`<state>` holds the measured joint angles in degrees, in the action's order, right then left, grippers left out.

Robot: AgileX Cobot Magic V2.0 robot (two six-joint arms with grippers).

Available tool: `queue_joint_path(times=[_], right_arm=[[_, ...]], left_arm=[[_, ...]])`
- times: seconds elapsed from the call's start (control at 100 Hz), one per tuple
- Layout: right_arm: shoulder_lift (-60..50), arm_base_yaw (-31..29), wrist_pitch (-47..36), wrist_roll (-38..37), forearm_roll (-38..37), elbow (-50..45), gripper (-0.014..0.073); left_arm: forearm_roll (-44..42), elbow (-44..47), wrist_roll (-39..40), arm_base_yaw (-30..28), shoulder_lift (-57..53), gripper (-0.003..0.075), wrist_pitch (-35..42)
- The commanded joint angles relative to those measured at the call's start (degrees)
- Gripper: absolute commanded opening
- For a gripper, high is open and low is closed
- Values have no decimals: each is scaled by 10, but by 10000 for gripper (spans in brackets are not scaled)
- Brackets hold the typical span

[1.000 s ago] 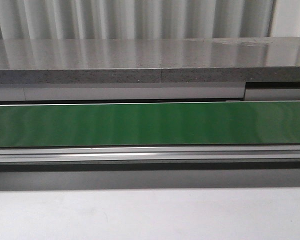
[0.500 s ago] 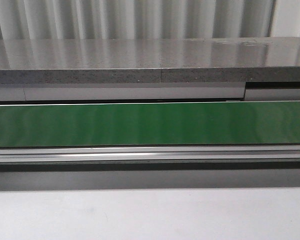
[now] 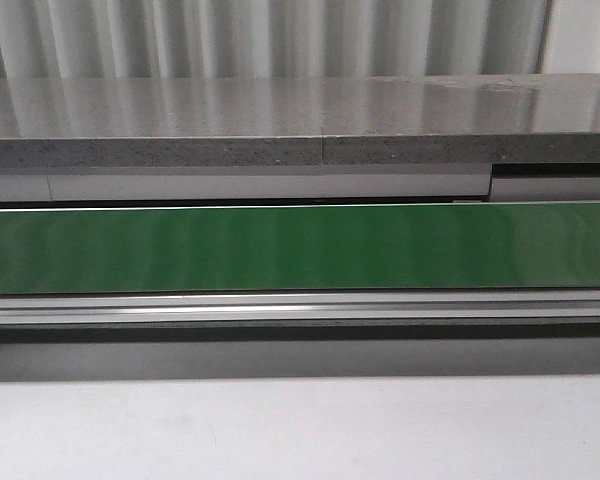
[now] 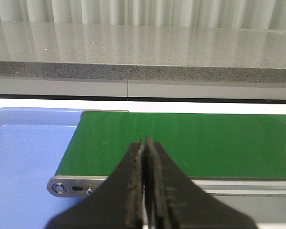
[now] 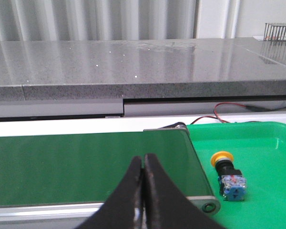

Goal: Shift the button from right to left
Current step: 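Move the right gripper down toward the yellow push-button in the green tray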

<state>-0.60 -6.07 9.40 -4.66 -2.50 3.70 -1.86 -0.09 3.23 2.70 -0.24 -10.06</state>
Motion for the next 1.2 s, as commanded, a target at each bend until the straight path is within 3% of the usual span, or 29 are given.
queue_joint_path(times=[0.0, 0.19, 0.72, 0.84, 1.03, 1.19], right_arm=[[-4, -4, 4, 4, -1, 55, -65], [43, -4, 120, 4, -13, 136, -65], [237, -4, 344, 4, -13, 299, -48], [283, -4, 388, 3, -13, 332, 94], [344, -4, 411, -9, -14, 373, 525], [423, -4, 444, -9, -38, 418, 539]], left_arm=[[1, 14, 1, 1, -20, -20, 46], [1, 14, 1, 1, -20, -20, 46], [1, 14, 1, 1, -20, -20, 46], [1, 14, 1, 1, -20, -20, 46], [1, 14, 1, 1, -20, -20, 46], [1, 14, 1, 1, -20, -20, 46]])
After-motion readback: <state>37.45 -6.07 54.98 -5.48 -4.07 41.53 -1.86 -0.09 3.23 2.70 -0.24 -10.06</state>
